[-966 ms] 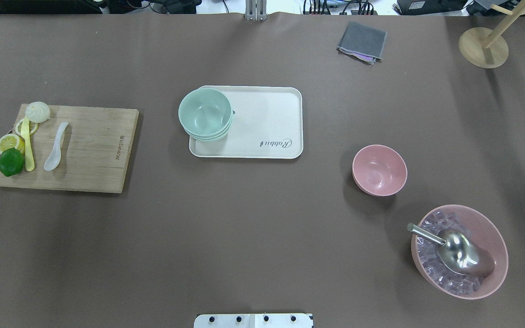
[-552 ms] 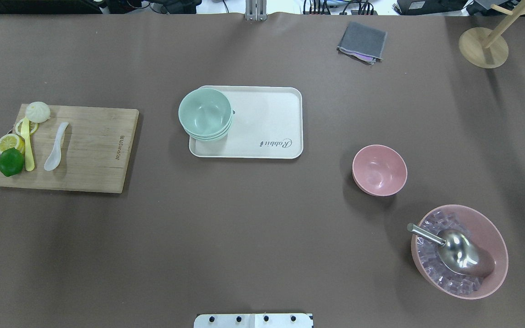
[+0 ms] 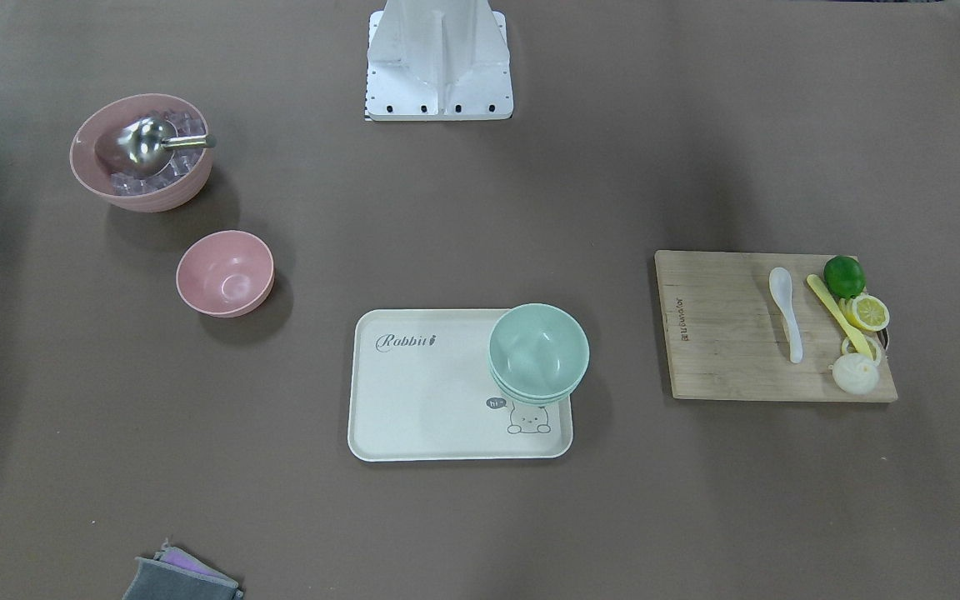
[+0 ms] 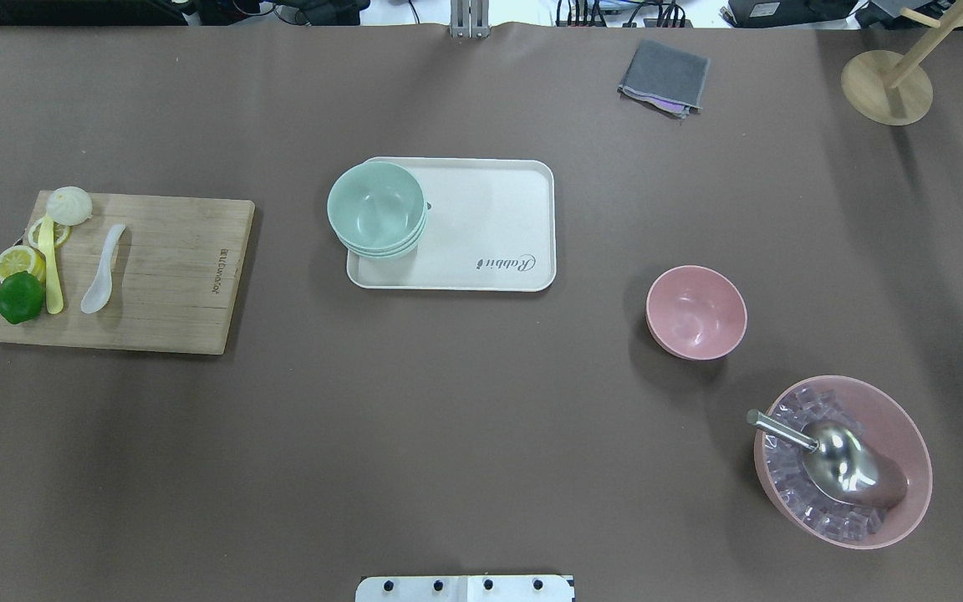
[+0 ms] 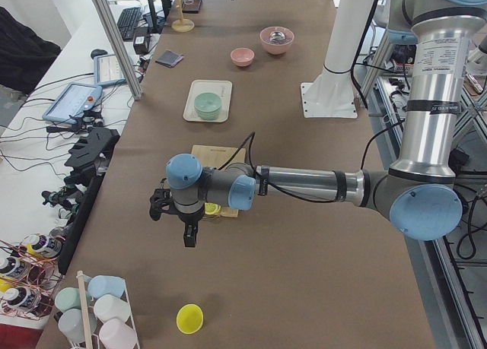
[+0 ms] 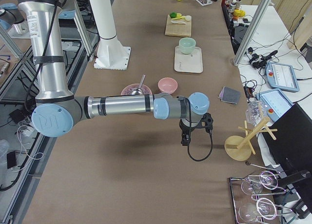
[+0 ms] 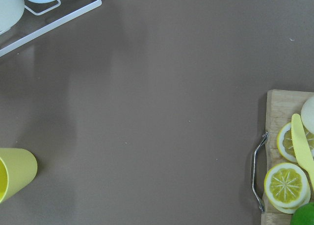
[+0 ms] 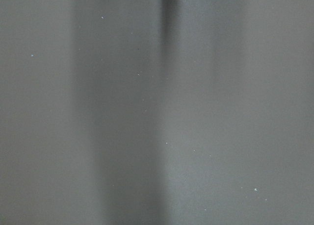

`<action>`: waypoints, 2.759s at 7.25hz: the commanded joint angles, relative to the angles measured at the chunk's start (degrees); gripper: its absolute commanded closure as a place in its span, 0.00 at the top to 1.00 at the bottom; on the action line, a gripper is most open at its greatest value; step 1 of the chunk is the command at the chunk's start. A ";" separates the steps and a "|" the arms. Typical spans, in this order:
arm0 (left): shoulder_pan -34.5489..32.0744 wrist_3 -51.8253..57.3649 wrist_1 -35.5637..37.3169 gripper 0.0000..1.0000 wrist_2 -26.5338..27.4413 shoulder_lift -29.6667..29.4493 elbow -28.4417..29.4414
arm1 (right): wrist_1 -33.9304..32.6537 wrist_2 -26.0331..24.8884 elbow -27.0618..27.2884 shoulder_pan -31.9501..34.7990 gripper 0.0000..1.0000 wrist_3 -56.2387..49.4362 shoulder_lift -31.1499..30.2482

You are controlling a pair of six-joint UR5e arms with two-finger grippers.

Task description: Stack pink bowl on green and place spoon

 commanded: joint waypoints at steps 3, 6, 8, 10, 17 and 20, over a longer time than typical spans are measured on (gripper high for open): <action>0.09 -0.01 0.42 0.98 -0.09 -0.42 -0.03 | 0.00 0.01 0.01 0.00 1.00 0.00 0.00; 0.09 -0.10 0.51 0.98 0.09 -0.86 -0.13 | 0.00 0.01 0.45 0.00 1.00 0.00 0.00; 0.09 0.08 0.42 0.98 0.18 -0.95 -0.30 | 0.00 0.01 0.19 0.00 1.00 0.00 0.09; 0.09 -0.10 0.51 0.98 0.61 -1.03 -0.47 | 0.00 0.01 0.19 0.00 1.00 0.00 0.26; 0.70 -0.27 -2.03 0.98 -9.22 -7.10 -0.38 | 2.53 0.10 0.80 -12.63 1.00 14.47 16.33; 1.94 0.34 -2.48 0.98 -9.31 -8.86 3.83 | 29.30 -0.51 -2.18 -22.99 1.00 27.50 14.07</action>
